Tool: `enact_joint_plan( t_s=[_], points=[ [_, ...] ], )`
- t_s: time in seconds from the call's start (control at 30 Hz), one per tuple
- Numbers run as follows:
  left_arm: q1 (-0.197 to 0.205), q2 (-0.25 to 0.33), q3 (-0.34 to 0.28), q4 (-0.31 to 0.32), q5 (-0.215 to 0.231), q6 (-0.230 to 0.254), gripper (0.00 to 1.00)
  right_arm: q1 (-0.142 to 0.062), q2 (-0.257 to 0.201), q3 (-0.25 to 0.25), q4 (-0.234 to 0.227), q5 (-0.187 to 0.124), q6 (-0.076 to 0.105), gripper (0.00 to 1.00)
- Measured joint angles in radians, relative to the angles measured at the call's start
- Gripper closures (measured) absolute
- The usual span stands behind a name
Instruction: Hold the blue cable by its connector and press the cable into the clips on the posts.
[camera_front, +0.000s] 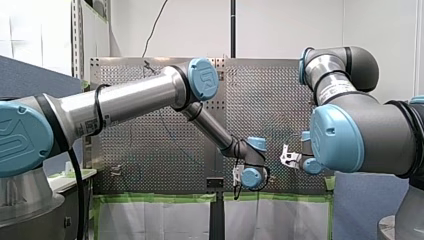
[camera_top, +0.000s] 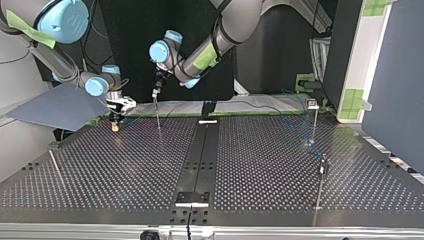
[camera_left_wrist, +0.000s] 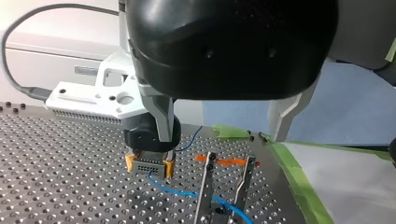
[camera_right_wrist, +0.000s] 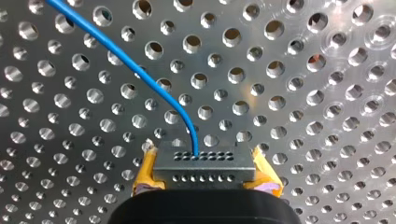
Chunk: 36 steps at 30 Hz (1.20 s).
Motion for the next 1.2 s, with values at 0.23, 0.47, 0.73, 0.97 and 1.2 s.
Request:
enact_joint_plan(
  t_s=[0.23,0.47,0.73,0.97,1.2],
  points=[
    [-0.003,0.0,0.0,-0.004,-0.002,0.0,0.0,0.002,0.0,0.0,0.0,-0.005,0.0,1.0],
    [-0.004,0.0,-0.001,-0.015,-0.007,-0.024,0.0,0.002,0.0,0.0,0.001,-0.006,0.0,1.0],
    [-0.004,0.0,-0.002,-0.018,-0.009,-0.029,0.0,0.004,0.0,0.0,0.002,-0.005,0.0,1.0],
    [-0.005,0.0,-0.029,-0.013,-0.006,-0.025,0.0,0.006,0.0,0.0,0.0,-0.005,0.0,1.0],
    [-0.011,0.022,-0.082,-0.035,-0.001,0.007,0.0,0.007,0.0,0.0,0.0,-0.005,0.0,1.0]
  ],
)
